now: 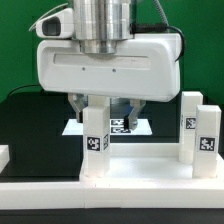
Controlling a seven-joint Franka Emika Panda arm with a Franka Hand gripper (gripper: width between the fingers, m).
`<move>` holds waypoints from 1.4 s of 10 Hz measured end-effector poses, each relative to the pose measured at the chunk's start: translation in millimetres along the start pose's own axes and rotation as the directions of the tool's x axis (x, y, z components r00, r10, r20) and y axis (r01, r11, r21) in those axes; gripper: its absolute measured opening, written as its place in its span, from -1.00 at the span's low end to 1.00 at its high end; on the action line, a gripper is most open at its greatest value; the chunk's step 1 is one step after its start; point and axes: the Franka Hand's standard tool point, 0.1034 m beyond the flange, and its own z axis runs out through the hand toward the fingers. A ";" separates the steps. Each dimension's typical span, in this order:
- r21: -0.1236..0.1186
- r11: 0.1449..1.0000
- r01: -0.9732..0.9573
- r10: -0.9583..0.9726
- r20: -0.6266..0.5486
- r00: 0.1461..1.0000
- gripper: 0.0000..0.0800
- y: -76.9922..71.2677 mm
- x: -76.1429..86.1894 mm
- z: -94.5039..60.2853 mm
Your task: Assemble desk
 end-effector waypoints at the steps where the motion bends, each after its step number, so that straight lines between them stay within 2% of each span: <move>1: -0.005 1.000 -0.019 0.019 -0.001 1.000 -0.01 4.8 1.4 0.1; 2: -0.007 0.991 -0.131 0.131 -0.002 0.991 -0.01 7.5 2.0 0.3; 3: -0.007 0.984 -0.178 0.178 -0.002 0.984 -0.28 7.3 1.9 0.3; 7: -0.001 0.914 -0.407 0.407 -0.008 0.914 -0.28 7.5 3.1 0.3; 9: 0.006 0.760 -0.650 0.650 -0.014 0.759 -0.28 8.1 4.4 0.3; 11: 0.026 0.544 -0.839 0.838 0.017 0.545 -0.28 8.2 5.8 0.4; 12: 0.046 0.375 -0.926 0.925 0.038 0.377 -0.28 7.8 5.9 0.2; 13: 0.072 0.245 -0.967 0.967 0.056 0.249 -0.28 9.9 4.5 1.2; 14: 0.085 0.205 -0.975 0.976 0.052 0.209 -0.28 10.5 3.4 1.6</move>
Offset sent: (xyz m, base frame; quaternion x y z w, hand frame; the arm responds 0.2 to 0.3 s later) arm 0.0000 0.0000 0.0000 0.0000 0.0000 0.1296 0.9916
